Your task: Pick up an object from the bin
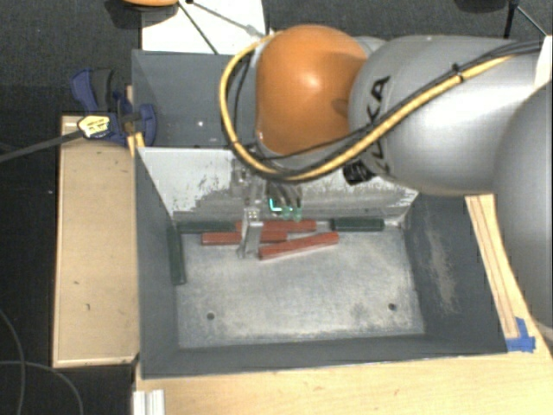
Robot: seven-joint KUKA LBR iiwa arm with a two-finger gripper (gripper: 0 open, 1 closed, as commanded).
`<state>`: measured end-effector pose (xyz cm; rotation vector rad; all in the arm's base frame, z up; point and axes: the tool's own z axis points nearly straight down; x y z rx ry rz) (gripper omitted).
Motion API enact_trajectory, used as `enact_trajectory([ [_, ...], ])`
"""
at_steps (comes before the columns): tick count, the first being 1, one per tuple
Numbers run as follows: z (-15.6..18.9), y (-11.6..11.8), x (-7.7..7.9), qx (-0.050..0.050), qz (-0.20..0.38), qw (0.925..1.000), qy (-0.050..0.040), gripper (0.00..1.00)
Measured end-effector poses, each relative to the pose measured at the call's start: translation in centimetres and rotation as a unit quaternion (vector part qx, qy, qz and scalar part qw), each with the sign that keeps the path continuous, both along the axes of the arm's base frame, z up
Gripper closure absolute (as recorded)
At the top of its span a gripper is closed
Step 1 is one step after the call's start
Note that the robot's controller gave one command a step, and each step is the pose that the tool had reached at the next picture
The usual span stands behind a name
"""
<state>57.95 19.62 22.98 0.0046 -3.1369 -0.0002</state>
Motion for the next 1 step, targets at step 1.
enact_trajectory([
  [1, 0.45, -0.11, 0.19, 0.001, -0.002, 1.0000, -0.0039, 0.00],
])
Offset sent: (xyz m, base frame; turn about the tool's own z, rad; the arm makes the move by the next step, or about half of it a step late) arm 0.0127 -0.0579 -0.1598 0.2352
